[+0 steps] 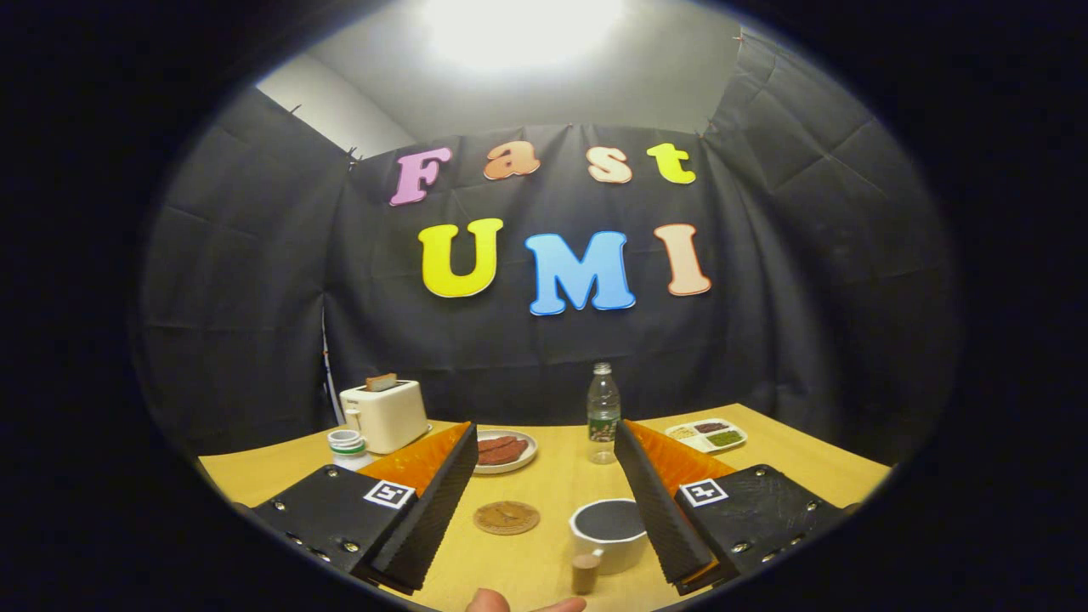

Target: Take the bottle from table, then pour the juice into the cup, finally place the bottle on the coaster

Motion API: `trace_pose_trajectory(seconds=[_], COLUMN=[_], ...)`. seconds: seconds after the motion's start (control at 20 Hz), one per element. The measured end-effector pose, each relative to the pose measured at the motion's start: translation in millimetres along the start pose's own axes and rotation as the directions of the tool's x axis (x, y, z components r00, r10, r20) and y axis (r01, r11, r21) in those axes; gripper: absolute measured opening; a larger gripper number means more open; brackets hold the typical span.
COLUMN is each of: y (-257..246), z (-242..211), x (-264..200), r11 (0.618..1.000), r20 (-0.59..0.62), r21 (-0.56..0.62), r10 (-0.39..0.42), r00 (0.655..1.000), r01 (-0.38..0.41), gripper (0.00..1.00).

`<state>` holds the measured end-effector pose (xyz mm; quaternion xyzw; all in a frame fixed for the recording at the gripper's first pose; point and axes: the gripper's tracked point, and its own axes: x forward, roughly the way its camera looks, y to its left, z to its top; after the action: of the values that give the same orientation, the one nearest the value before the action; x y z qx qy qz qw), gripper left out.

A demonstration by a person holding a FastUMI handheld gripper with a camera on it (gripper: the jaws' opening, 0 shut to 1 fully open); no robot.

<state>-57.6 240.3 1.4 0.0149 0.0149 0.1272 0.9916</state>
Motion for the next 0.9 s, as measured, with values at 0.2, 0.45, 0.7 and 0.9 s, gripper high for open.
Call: trace_pose_trajectory(seconds=[0.2,0.45,0.7,0.9], y=[70.4,134.1,158.1,162.8], z=[-20.6,-60.6,-97.9,-121.9], x=[5.8,17.5,43.3,62.2], r11=[0.994,0.979,0.978,0.982], r20=[-0.019,-0.103,-0.166,-0.209], r21=[-0.009,-0.035,-0.008,0.014], r10=[0.106,0.197,0.203,0.187], r00=[0.994,0.975,0.965,0.96], r01=[-0.106,-0.202,-0.207,-0.188], gripper=[0.97,0.98,0.98,0.98])
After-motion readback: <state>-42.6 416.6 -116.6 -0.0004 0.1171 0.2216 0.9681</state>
